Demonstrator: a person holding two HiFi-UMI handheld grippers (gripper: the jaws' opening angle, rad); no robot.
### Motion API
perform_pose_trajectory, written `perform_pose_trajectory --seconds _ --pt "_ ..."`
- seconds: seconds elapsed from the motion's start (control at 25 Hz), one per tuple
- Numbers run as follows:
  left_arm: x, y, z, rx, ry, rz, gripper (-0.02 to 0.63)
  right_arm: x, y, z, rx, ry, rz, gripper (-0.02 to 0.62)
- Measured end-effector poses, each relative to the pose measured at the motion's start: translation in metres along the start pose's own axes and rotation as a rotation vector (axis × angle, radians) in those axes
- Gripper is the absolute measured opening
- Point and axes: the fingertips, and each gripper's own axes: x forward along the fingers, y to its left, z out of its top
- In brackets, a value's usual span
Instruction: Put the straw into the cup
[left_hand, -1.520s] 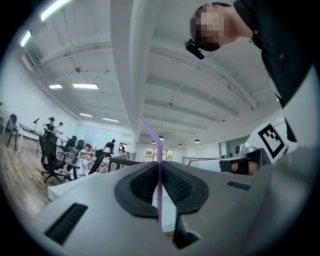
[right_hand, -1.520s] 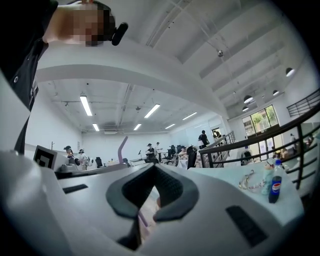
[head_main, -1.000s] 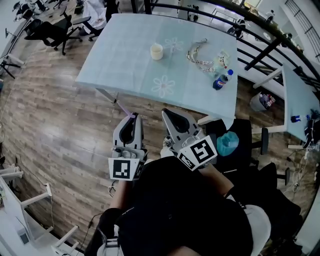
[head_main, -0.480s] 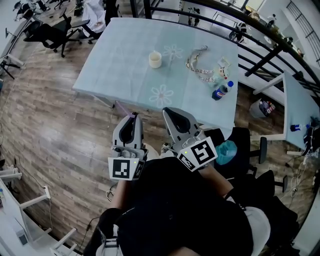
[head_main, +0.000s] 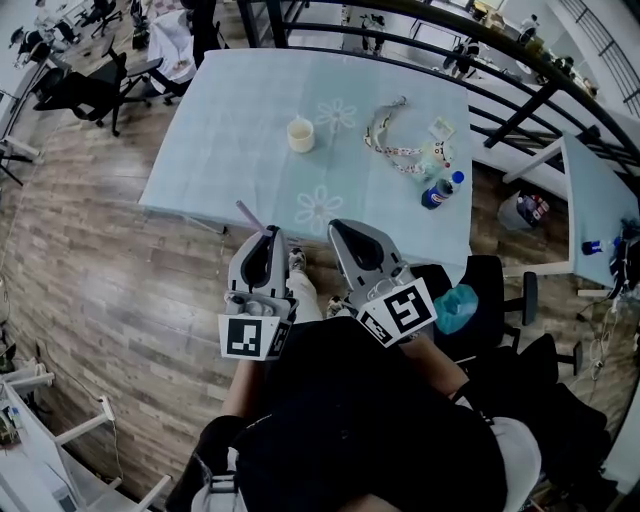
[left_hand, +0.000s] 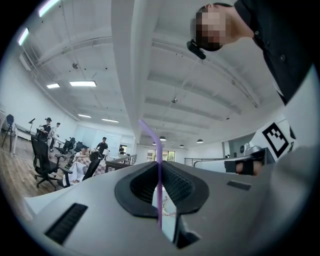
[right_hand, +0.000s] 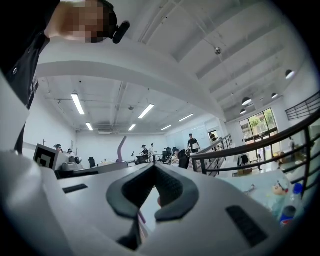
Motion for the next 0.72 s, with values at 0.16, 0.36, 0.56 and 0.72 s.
perform_pose_trajectory --seconds 0.16,0.36,0.56,0.72 --pt "0.034 0.007 0.005 -0.012 -0.025 -0.062 0.029 0.018 -0.021 0.002 0.003 -0.015 -0.047 0.009" --pt "0.076 0.026 0.001 -0.006 -0.015 -0.113 0.029 0.047 -0.052 0.004 0.005 -0.02 -0.107 0.009" --pt "0.115 0.054 0.005 -0.012 -0.032 -0.164 0.029 0.086 -0.072 0.013 -0.008 -0.029 -0.151 0.009" --pt "0.142 0.078 0.001 -0.033 -0.014 -0.192 0.029 0.114 -0.086 0.015 -0.016 -0.023 -0.195 0.009"
